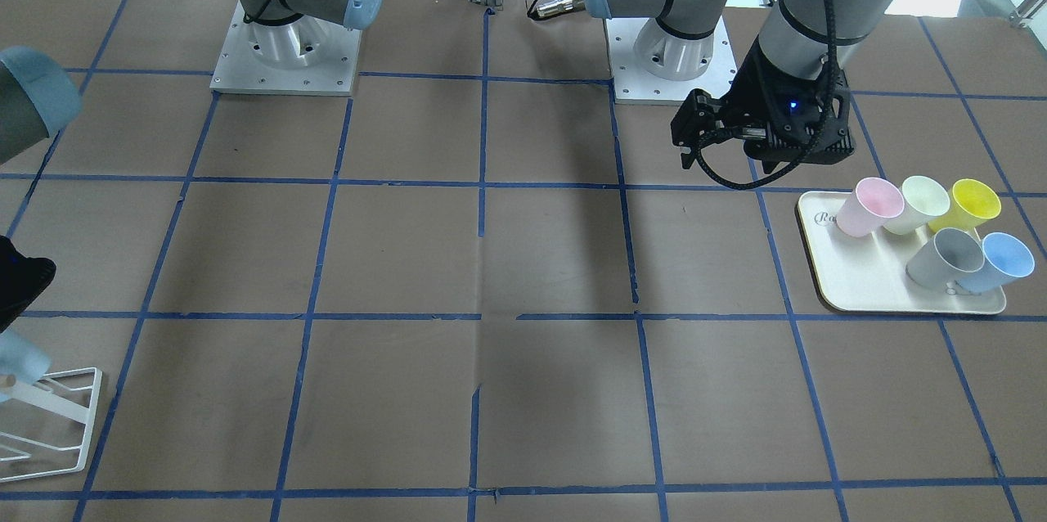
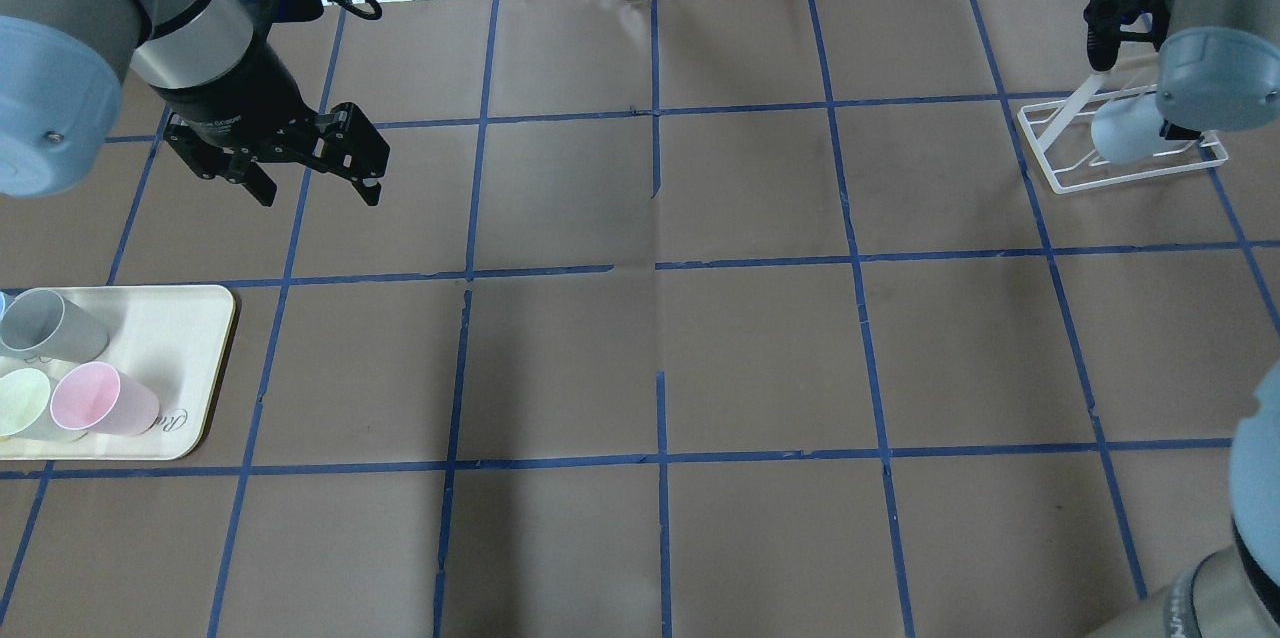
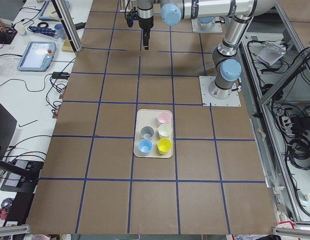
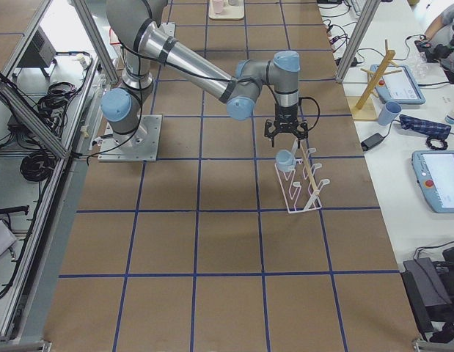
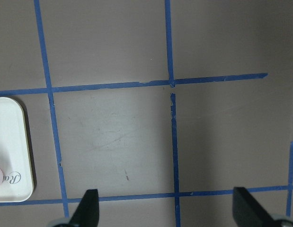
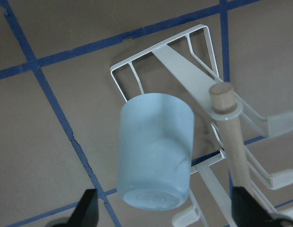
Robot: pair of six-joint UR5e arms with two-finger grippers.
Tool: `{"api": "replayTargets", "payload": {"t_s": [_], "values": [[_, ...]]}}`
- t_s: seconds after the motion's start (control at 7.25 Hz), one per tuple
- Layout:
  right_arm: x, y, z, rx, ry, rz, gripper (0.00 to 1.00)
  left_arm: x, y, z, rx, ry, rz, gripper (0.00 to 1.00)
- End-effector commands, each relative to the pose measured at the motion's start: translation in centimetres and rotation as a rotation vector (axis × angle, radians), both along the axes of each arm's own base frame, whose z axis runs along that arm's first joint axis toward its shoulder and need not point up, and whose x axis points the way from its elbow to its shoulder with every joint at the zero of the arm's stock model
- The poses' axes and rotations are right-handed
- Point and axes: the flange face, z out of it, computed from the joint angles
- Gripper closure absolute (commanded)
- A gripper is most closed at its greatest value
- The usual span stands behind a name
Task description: Transfer IKEA cup to right arm and place on rack
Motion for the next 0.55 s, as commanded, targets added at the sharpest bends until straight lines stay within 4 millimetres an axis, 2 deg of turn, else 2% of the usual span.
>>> {"api": "replayTargets", "payload": {"t_s": [0.0, 0.14, 0.28, 0.41], "values": [[0.7, 0.5, 5.0, -0.117, -0.039, -0.049, 0.00, 0.1, -0.2, 0.5, -0.010, -0.004, 0.004, 0.00], [1.2, 1.0, 6.3, -0.152, -0.046, -0.080, 0.00, 0.1, -0.4, 0.9, -0.016, -0.006, 0.005, 0.00], [2.7, 0.9, 6.4, -0.181, -0.064, -0.128, 0.00, 0.0, -0.5, 1.2, -0.023, -0.003, 0.002, 0.00], [4.8, 1.3, 8.0, -0.239, -0.085, -0.190, 0.00, -0.4, -0.4, 1.2, -0.021, -0.003, -0.004, 0.00]]}}
